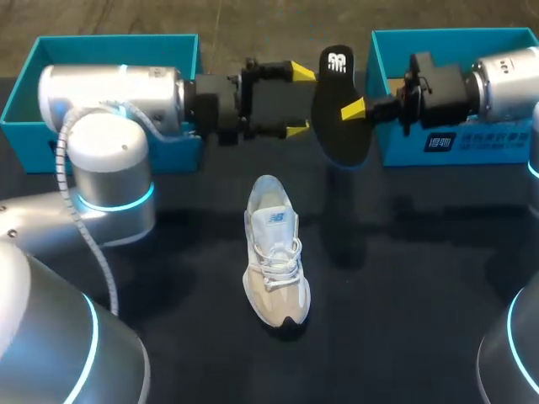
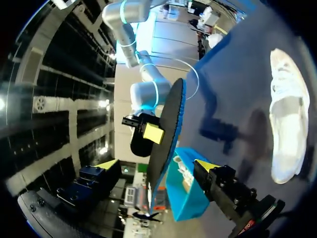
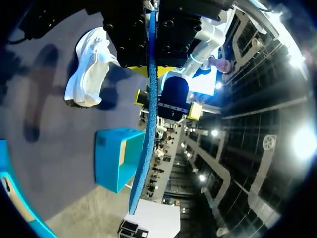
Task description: Take the shoe out of the shoebox, open the shoe tongue, remove and reinsert the insole, then place the shoe into the shoebox
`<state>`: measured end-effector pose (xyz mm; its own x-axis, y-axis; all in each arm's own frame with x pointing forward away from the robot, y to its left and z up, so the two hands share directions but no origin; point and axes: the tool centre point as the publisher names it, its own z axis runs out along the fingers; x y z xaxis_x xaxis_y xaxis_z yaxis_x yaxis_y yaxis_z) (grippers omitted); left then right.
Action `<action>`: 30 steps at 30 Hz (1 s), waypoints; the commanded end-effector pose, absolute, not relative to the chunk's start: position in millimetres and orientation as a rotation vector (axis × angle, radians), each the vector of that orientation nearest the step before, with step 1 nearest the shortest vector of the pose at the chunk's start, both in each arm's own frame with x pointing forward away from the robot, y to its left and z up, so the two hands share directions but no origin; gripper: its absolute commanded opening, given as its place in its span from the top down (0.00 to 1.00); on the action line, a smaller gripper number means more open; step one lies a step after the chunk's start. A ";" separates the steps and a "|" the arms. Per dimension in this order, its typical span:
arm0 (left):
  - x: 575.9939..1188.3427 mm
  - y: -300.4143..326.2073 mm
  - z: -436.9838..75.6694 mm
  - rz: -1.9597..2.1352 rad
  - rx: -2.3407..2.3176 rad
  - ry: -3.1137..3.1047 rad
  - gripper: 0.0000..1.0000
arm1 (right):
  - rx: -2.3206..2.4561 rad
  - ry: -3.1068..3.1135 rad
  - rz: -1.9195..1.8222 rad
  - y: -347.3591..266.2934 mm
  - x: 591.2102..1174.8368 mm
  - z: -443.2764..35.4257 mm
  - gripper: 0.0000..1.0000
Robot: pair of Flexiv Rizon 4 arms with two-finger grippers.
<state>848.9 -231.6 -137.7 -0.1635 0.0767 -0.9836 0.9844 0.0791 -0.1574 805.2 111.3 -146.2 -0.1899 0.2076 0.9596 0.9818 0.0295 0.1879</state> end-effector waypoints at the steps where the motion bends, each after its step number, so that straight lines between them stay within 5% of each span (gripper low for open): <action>1: 843.8 -206.6 -130.6 -1.234 1.144 1.580 0.00 | -1.271 -1.538 -1.246 111.3 807.7 -142.7 1.00; 30: 844.1 -122.2 -185.7 -1.438 0.430 2.756 0.00 | -0.803 -1.891 -1.660 160.4 821.8 -147.6 1.00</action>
<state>844.6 -124.8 -187.2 -0.8853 0.2080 -0.4159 0.4647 0.4305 -0.7738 810.1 149.2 -141.9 -0.6983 0.1393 0.7022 0.7144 0.0735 0.6958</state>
